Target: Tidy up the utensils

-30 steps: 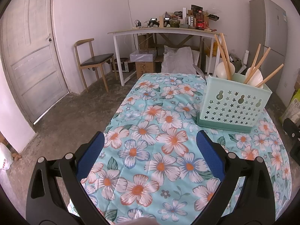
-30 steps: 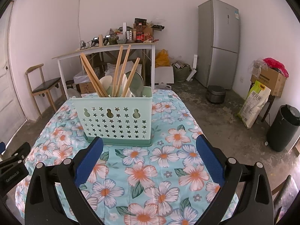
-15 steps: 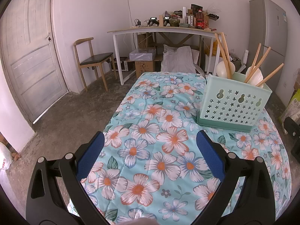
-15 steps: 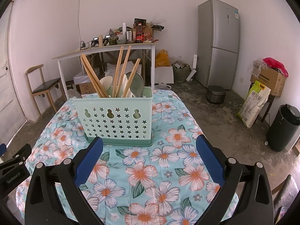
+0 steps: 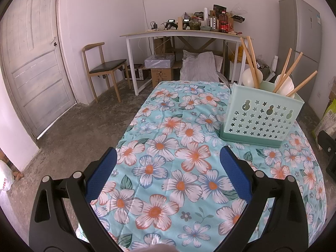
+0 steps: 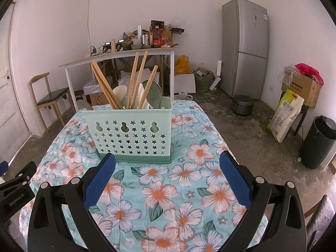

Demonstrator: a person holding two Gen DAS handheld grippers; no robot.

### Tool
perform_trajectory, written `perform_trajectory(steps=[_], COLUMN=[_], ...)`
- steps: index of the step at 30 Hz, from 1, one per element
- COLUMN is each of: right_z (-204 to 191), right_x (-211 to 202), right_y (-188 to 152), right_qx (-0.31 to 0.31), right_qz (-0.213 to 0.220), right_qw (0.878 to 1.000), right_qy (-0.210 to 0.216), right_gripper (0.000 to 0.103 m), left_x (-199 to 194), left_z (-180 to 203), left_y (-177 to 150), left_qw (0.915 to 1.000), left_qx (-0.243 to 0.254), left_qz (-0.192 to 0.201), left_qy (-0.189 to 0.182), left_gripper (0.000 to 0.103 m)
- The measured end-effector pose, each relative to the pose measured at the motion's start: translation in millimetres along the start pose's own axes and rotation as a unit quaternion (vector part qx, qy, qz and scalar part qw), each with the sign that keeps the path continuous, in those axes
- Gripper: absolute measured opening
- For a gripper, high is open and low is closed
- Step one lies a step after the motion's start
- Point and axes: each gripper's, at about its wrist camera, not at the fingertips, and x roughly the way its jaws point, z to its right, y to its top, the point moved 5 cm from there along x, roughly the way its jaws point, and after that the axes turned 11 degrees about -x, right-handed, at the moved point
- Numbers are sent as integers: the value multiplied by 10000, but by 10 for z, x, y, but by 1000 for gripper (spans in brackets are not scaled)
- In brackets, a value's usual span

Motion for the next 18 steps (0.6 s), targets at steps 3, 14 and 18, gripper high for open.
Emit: perform_trajectory(steps=[3,14,18], right_z=[1,2,-13], right_x=[0,-1,-10], right_y=[-1,4,9], right_qx=[2,-1,-2], right_qz=[-4,1,10], right_qw=[10000,10000,10000], right_qy=[3,5,6], right_gripper=[96,96,96], left_x=[5,8,13], left_z=[-3,3,3], left_y=[7,-7,-3], left_qw=[10000,10000,10000], left_qx=[-2,-9,-2], left_qz=[2,-6,-10], left_qy=[1,-6,-8], left_gripper=[95,95,95])
